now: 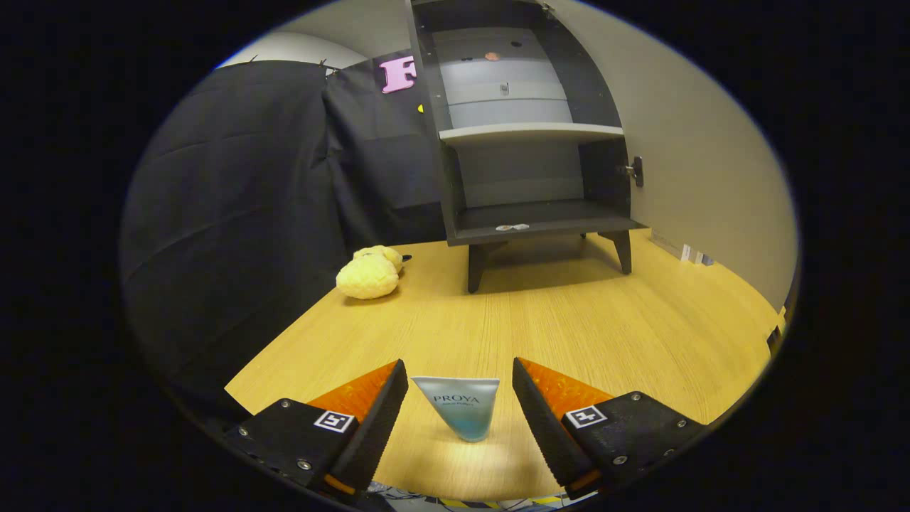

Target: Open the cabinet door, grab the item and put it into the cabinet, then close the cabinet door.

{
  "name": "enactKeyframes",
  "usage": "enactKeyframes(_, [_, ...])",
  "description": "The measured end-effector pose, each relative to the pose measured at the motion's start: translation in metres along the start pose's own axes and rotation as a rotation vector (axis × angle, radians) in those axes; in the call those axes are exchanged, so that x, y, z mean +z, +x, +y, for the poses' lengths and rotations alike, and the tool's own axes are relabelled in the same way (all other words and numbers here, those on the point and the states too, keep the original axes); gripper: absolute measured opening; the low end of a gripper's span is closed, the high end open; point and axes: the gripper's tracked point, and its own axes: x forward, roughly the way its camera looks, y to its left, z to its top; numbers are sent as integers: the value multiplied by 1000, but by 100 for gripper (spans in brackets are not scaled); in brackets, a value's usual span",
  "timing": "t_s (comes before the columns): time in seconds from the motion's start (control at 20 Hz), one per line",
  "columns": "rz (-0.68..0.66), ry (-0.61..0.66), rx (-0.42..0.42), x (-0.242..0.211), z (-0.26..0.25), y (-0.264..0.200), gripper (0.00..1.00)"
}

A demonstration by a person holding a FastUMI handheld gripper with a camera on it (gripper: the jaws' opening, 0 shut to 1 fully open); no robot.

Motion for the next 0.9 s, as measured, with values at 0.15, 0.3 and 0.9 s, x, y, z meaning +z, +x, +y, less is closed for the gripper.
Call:
enactKeyframes(0.15, [69,9,-1,-21,-2,8,86])
enactKeyframes(0.3, [105,-11,-5,-35,-3,10,80])
enactKeyframes(0.9, [37,-58,-8,40,-12,-3,52])
